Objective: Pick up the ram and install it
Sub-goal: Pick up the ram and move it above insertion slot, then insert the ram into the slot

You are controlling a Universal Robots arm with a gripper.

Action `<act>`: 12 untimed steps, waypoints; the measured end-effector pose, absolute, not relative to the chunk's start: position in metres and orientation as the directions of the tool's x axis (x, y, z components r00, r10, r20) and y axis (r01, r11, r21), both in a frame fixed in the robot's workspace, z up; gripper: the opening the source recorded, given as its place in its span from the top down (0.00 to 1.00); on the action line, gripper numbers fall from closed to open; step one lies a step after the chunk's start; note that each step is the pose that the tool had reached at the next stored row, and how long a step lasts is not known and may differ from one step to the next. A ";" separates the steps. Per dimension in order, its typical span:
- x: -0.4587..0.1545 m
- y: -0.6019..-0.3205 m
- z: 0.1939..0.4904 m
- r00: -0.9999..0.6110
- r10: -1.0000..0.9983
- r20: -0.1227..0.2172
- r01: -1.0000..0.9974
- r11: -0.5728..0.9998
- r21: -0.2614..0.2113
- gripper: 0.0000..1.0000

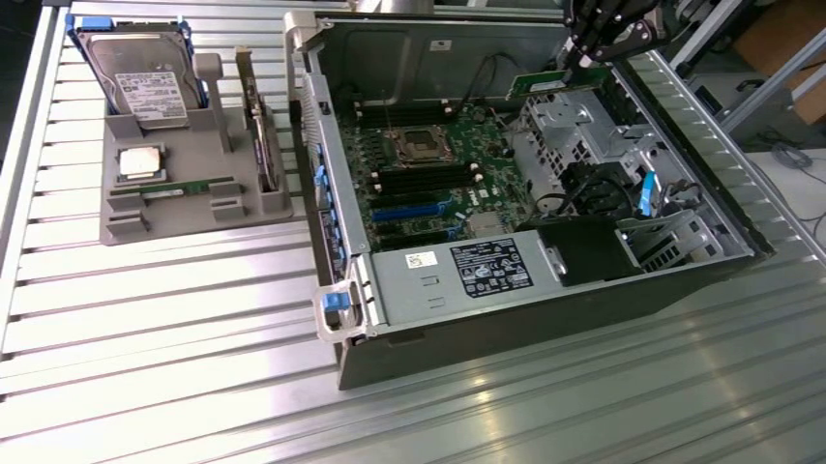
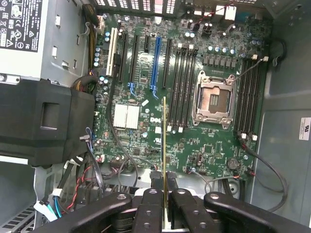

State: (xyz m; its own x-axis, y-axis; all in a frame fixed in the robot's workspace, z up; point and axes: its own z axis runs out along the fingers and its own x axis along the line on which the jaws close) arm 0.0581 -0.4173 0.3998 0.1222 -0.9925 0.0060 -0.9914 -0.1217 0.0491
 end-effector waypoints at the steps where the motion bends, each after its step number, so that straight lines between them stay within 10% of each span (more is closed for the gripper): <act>1: 0.058 -0.417 0.400 0.122 -0.992 0.006 -0.991 -0.122 0.049 0.86; 12: 0.058 -0.417 0.400 0.112 -0.994 0.007 -0.993 -0.111 0.049 0.86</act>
